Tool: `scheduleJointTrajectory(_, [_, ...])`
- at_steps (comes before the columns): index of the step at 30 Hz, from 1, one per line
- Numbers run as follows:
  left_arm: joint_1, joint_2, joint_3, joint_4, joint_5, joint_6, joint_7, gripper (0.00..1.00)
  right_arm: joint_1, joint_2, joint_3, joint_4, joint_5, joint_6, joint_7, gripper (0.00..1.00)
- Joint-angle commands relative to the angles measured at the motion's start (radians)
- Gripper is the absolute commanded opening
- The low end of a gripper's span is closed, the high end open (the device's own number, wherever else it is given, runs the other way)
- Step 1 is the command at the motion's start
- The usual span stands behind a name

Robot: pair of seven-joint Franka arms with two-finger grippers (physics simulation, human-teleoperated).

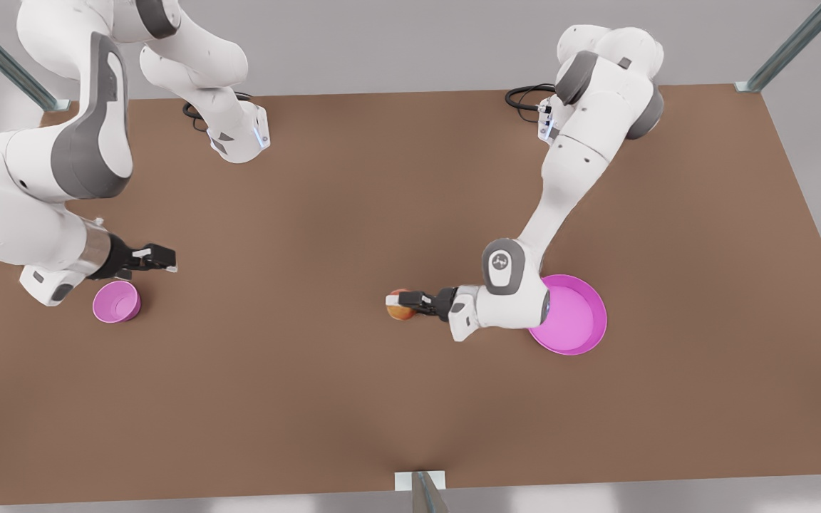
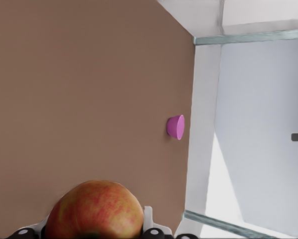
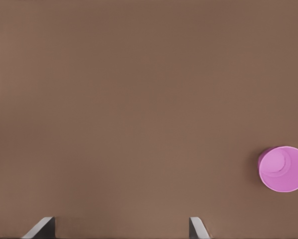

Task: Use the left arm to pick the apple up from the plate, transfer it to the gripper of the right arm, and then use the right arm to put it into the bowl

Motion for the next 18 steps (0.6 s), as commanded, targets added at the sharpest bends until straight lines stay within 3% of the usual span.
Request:
scheduleJointTrajectory(1, [-0.023,0.048,-0.015,0.062,-0.239,0.071,1.406,0.75,0.001,0.039,0.0,0.003,0.241,0.069,0.01,1.0])
scheduleJointTrajectory(3, [-0.046,0.138,-0.087,0.212,-0.24,0.175,1.548,0.75,-0.003,0.142,0.0,-0.002,0.501,0.15,0.009,1.0])
scheduleJointTrajectory(5, [-0.044,0.152,-0.127,0.232,-0.272,0.209,1.64,0.67,0.011,0.223,0.002,-0.042,0.652,0.266,0.006,1.0])
scheduleJointTrajectory(8, [-0.049,0.151,-0.172,0.264,-0.275,0.211,1.686,0.66,0.008,0.296,0.002,-0.067,0.865,0.261,-0.005,1.0])
scheduleJointTrajectory(18, [-0.085,0.213,-0.235,0.334,-0.324,0.281,1.918,0.68,-0.002,0.348,0.011,-0.195,1.144,0.266,-0.283,1.0])
